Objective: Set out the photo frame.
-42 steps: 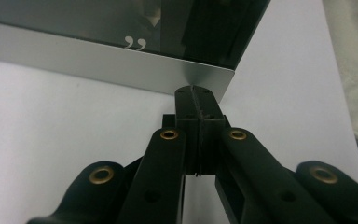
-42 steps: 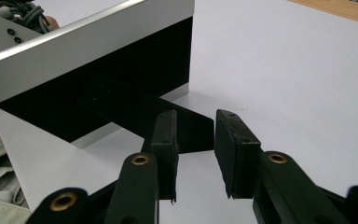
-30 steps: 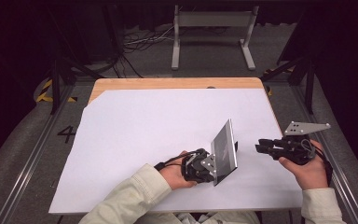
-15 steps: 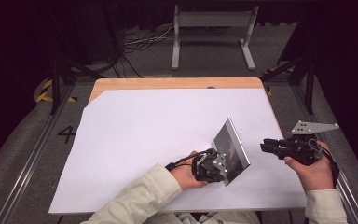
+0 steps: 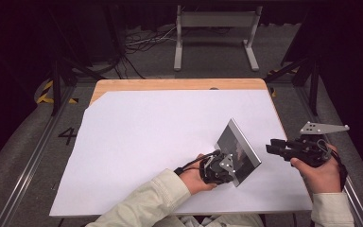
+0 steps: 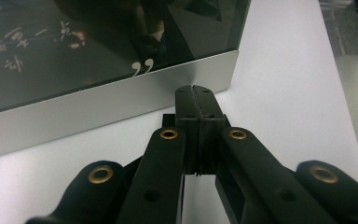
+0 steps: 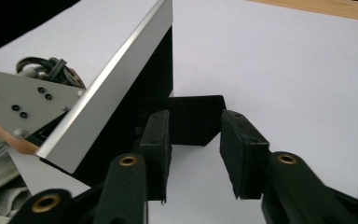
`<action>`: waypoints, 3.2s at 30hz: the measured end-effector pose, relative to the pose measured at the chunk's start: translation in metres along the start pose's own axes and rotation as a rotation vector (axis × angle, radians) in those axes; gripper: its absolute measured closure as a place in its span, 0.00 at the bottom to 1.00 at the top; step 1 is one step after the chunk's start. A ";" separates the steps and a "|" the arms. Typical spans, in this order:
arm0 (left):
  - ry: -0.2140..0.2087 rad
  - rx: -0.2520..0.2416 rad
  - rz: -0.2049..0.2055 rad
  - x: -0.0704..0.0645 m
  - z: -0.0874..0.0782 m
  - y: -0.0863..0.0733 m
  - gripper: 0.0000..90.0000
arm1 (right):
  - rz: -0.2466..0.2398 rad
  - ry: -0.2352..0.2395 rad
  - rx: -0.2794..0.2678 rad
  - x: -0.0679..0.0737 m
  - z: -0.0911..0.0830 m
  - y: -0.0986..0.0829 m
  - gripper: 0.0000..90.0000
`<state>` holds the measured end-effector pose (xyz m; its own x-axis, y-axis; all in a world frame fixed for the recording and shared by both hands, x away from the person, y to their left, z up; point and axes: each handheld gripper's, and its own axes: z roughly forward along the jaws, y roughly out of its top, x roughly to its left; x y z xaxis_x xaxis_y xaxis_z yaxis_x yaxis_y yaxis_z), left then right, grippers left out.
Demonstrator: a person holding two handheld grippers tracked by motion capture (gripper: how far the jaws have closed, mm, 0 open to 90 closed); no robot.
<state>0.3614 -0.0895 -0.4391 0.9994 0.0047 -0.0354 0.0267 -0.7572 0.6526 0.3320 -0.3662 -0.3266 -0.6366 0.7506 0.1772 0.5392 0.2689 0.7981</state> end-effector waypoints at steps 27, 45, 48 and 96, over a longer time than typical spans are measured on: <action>0.094 -0.056 -0.106 0.022 -0.061 -0.051 0.98 | 0.007 -0.002 0.002 0.012 -0.002 0.014 0.67; 0.145 -0.077 -0.152 0.032 -0.083 -0.071 0.97 | 0.022 0.022 0.028 0.027 0.007 0.024 0.67; 0.147 -0.070 -0.152 0.032 -0.083 -0.071 0.97 | 0.018 0.025 0.025 0.030 0.007 0.025 0.67; 0.167 -0.076 -0.175 0.041 -0.091 -0.077 0.98 | -0.013 0.048 0.137 0.054 0.057 0.026 0.60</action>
<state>0.4025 0.0287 -0.4223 0.9692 0.2444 -0.0316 0.1955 -0.6843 0.7025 0.3428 -0.2844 -0.3293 -0.6681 0.7174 0.1973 0.5985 0.3607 0.7153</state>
